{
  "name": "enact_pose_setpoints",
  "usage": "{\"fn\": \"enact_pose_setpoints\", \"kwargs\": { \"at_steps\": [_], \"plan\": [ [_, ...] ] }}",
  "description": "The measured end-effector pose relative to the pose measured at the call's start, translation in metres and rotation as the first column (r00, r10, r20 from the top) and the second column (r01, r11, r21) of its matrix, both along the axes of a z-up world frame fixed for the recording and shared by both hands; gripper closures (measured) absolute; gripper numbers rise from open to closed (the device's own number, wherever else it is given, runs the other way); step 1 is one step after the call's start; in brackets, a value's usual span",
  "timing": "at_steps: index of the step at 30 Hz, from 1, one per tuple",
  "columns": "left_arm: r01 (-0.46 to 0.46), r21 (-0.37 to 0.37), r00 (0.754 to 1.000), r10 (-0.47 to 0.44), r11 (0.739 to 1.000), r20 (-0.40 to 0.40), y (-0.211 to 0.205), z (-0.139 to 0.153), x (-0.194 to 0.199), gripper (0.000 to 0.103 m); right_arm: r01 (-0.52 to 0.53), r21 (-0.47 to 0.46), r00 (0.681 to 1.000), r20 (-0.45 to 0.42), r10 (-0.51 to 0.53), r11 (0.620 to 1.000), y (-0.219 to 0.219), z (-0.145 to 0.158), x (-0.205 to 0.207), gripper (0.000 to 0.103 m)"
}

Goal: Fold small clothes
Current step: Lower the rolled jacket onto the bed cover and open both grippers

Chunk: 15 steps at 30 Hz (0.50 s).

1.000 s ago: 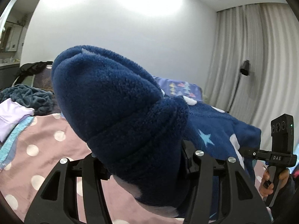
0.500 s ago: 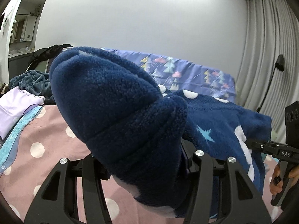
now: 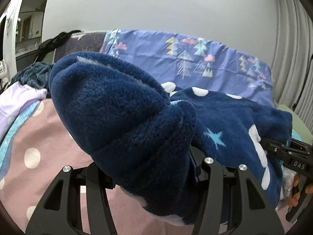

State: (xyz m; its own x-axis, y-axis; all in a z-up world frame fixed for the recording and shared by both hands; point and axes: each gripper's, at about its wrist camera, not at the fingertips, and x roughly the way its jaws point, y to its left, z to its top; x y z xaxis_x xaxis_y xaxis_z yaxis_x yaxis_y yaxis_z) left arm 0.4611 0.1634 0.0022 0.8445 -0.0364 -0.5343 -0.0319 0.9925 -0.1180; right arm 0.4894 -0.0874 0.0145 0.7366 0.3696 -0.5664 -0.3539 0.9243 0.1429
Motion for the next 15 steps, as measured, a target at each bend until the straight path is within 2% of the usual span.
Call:
{"fn": "enact_pose_setpoints", "kwargs": {
  "at_steps": [3,4,5,6,7,8,9,11,12,15],
  "plan": [
    [-0.017,0.002,0.998,0.017,1.000,-0.064,0.002,-0.023,0.012,0.047,0.023,-0.060,1.000,0.005,-0.023,0.998,0.010,-0.018,0.008,0.057],
    [-0.032,-0.003,0.992,0.031,0.999,-0.120,0.005,-0.037,0.018,0.047,0.022,-0.087,1.000,0.003,-0.022,0.996,0.015,-0.027,0.011,0.056],
    [-0.046,-0.007,0.985,0.044,0.999,-0.164,0.007,-0.047,0.021,0.043,0.028,-0.115,1.000,-0.001,-0.028,0.993,0.017,-0.035,0.014,0.046],
    [-0.070,-0.004,0.970,0.067,0.998,-0.234,0.009,-0.061,0.026,0.040,0.050,-0.176,0.998,-0.014,-0.053,0.983,0.022,-0.050,0.017,0.029],
    [-0.098,0.012,0.943,0.097,0.995,-0.317,0.014,-0.080,0.027,0.039,0.069,-0.234,0.996,-0.031,-0.079,0.970,0.025,-0.066,0.018,0.025],
    [-0.124,0.027,0.932,0.126,0.992,-0.341,0.020,-0.089,0.025,0.037,0.088,-0.295,0.995,-0.028,-0.100,0.951,0.027,-0.083,0.014,0.025],
    [-0.137,0.016,0.933,0.134,0.990,-0.334,0.024,-0.092,0.020,0.032,0.123,-0.311,0.991,-0.002,-0.130,0.942,0.025,-0.091,0.009,0.025],
    [-0.151,-0.036,0.944,0.134,0.988,-0.302,0.035,-0.089,0.008,0.022,0.152,-0.212,0.986,-0.029,-0.162,0.965,0.009,-0.097,0.001,0.024],
    [-0.162,-0.033,0.943,0.145,0.986,-0.300,0.039,-0.086,0.002,0.017,0.153,-0.156,0.984,-0.068,-0.165,0.976,-0.001,-0.097,-0.001,0.024],
    [-0.138,0.004,0.951,0.134,0.990,-0.278,0.036,-0.077,-0.010,0.014,0.170,-0.166,0.980,-0.075,-0.185,0.971,-0.009,-0.092,-0.011,0.023]
  ]
}}
